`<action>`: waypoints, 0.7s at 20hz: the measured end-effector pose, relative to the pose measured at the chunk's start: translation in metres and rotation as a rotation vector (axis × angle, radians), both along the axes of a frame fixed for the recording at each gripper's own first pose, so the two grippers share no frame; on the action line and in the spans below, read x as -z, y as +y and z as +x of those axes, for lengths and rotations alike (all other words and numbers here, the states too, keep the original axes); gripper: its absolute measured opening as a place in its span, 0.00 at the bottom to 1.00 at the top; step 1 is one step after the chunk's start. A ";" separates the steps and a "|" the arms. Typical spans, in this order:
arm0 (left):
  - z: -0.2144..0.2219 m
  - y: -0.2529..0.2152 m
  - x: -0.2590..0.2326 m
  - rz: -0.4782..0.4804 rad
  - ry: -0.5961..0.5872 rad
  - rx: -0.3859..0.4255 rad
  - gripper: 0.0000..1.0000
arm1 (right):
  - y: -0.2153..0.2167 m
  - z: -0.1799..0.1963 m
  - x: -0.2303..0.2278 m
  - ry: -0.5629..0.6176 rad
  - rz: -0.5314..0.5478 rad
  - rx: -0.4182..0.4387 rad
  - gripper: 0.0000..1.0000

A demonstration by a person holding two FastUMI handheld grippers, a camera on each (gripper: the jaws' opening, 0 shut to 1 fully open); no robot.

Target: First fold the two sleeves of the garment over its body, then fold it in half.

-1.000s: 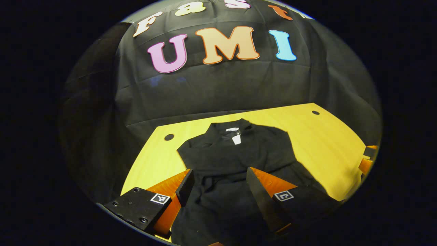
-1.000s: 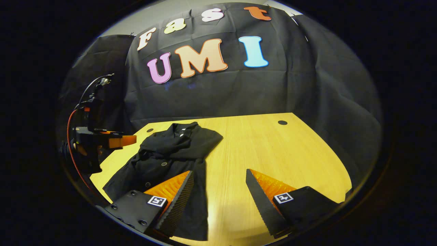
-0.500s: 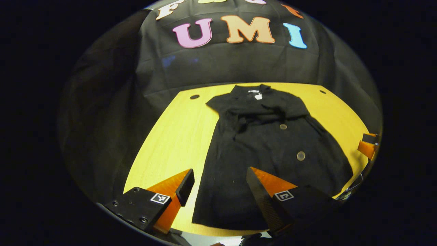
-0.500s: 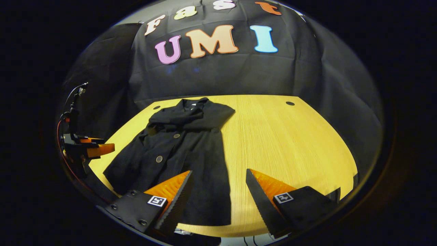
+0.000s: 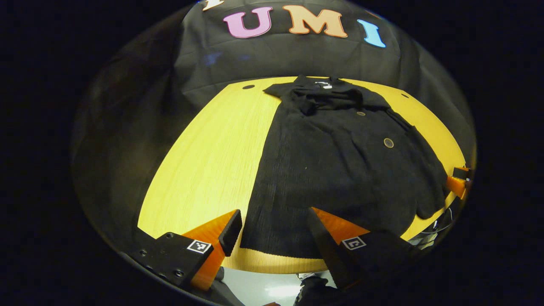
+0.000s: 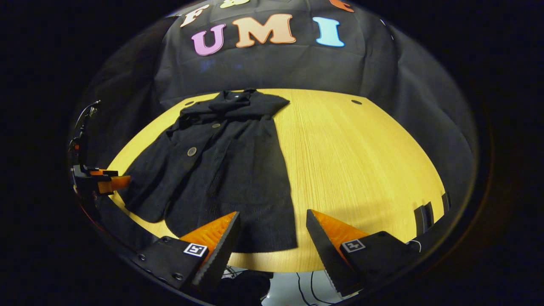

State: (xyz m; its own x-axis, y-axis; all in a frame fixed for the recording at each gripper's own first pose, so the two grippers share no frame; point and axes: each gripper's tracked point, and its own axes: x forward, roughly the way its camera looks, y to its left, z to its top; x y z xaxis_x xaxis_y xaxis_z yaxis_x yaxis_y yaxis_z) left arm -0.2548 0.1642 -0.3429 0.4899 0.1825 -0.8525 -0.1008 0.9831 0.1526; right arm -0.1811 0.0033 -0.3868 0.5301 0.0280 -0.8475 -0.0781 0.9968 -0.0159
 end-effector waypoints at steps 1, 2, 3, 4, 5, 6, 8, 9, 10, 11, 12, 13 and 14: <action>0.002 0.000 0.001 -0.003 -0.014 0.005 0.96 | 0.001 -0.003 0.004 0.015 -0.004 0.001 0.98; 0.000 -0.001 0.004 -0.018 -0.007 0.008 0.95 | 0.003 -0.007 0.008 0.029 -0.011 0.002 0.98; 0.000 -0.002 0.002 -0.037 -0.021 0.008 0.94 | 0.004 -0.008 0.010 0.041 -0.014 -0.004 0.98; -0.003 -0.001 0.004 -0.060 -0.020 -0.002 0.93 | 0.004 -0.007 0.011 0.038 -0.011 0.006 0.94; -0.003 -0.001 0.005 -0.086 -0.034 -0.018 0.93 | 0.004 -0.008 0.011 0.043 -0.003 0.018 0.99; -0.002 -0.002 0.005 -0.092 -0.043 -0.012 0.93 | 0.003 -0.009 0.009 0.037 -0.001 0.021 0.96; -0.003 -0.006 0.005 -0.088 -0.073 0.041 0.95 | 0.006 -0.009 0.010 0.025 0.006 0.012 0.99; -0.003 -0.009 0.005 -0.089 -0.082 0.072 0.92 | 0.011 -0.010 0.010 0.020 0.015 0.003 0.96; -0.001 -0.014 0.006 -0.091 -0.096 0.104 0.87 | 0.018 -0.009 0.012 0.014 0.025 -0.014 0.78; 0.000 -0.018 0.008 -0.101 -0.099 0.127 0.77 | 0.024 -0.007 0.013 0.015 0.040 -0.022 0.61; 0.001 -0.022 0.008 -0.118 -0.101 0.144 0.67 | 0.026 -0.008 0.013 0.017 0.056 -0.024 0.43; 0.002 -0.027 0.008 -0.137 -0.098 0.155 0.52 | 0.027 -0.008 0.015 0.029 0.059 -0.012 0.26; 0.001 -0.030 0.009 -0.155 -0.097 0.150 0.37 | 0.029 -0.007 0.014 0.032 0.073 -0.006 0.16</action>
